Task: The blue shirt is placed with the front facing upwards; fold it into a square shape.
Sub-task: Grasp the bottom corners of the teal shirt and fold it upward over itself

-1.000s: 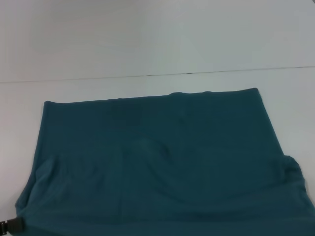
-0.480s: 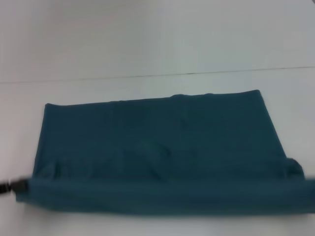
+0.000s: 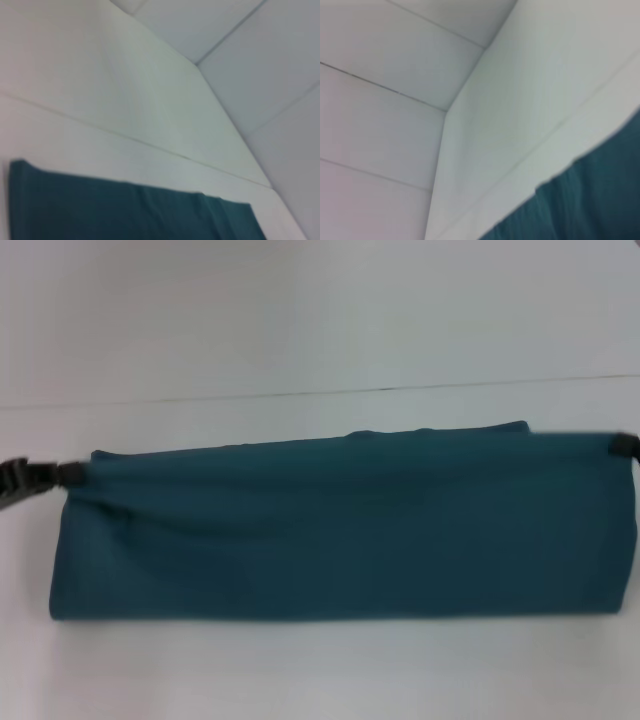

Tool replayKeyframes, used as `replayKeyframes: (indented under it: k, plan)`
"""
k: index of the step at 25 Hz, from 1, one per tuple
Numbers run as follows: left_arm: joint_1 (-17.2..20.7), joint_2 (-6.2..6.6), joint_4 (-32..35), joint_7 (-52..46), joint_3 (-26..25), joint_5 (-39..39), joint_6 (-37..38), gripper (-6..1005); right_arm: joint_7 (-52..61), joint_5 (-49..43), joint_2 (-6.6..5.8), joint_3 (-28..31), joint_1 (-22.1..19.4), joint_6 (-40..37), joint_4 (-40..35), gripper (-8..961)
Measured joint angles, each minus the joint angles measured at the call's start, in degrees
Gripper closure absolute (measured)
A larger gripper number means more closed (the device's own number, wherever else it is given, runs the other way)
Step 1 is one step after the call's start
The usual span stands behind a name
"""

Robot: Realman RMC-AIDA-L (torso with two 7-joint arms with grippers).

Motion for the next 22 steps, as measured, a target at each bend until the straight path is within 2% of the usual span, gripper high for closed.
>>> replayKeyframes:
  k: [4, 9, 13, 16, 19, 22]
  plan:
    - [-2.72, -0.53, 0.7, -0.71, 2.35, 0.03, -7.52, 986, 1.47, -0.18, -0.08, -1.1, 3.17, 6.41, 0.21, 922]
    - [-4.72, -0.59, 3.24, -1.55, 5.07, 0.04, -15.34, 986, 2.1, 0.13, -0.27, -3.57, 5.38, 14.27, 3.05, 922]
    - [-6.3, -1.18, 5.37, -1.75, 7.61, 0.03, -21.71, 987, 1.75, 0.27, 0.29, -3.83, 7.07, 19.74, 5.23, 922]
    - [-6.74, -3.13, 5.09, 0.15, 8.34, -0.25, -26.3, 987, 0.94, 0.83, 1.24, -4.13, 8.59, 25.62, 7.07, 921]
    - [-7.1, -6.01, 4.15, 2.86, 8.62, -0.5, -32.64, 987, -1.79, 1.67, 2.89, -4.87, 10.61, 31.73, 8.39, 896]
    - [-7.28, -7.79, 3.42, 3.45, 8.84, -0.6, -37.85, 969, -4.94, 1.92, 4.4, -5.47, 12.46, 36.22, 8.76, 871]
